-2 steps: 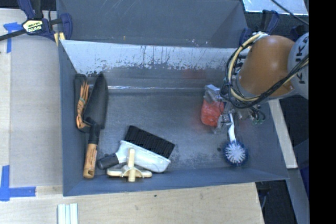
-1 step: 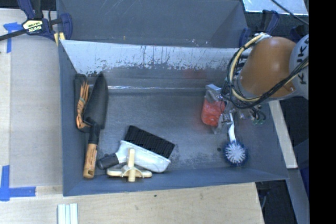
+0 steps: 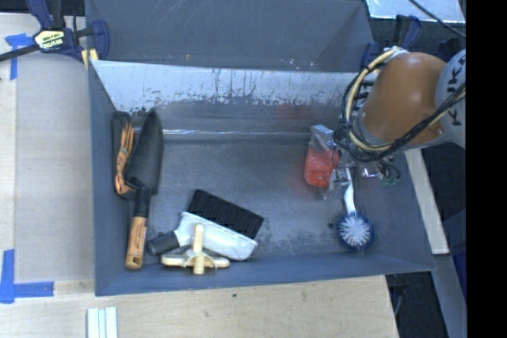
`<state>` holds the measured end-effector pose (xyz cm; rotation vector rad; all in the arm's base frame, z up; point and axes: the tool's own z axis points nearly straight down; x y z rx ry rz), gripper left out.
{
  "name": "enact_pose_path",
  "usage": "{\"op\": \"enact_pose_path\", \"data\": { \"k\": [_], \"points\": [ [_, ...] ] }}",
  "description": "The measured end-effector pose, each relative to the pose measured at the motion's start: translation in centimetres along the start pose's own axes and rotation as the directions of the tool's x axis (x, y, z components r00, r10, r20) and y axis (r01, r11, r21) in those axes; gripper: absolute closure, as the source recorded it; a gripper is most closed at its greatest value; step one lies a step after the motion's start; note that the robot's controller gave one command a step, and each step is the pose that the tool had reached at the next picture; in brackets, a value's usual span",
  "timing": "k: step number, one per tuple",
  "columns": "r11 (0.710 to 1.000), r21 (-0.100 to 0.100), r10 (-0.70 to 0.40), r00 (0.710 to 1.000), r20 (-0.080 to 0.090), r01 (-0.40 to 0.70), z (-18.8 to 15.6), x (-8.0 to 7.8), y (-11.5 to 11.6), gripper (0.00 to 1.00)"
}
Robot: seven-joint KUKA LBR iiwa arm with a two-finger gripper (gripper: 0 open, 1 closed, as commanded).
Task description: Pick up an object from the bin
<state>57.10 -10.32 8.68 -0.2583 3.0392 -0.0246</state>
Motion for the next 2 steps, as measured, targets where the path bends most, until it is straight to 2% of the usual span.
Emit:
{"op": "enact_pose_path", "data": {
  "k": [1,2],
  "points": [
    [1.000,0.002,0.013,1.000,0.027,-0.013,0.63,-1.08,-1.31,1.00],
    [0.982,0.000,0.189,0.981,0.038,-0.189,0.58,-0.26,-1.17,1.00]
  ]
}}
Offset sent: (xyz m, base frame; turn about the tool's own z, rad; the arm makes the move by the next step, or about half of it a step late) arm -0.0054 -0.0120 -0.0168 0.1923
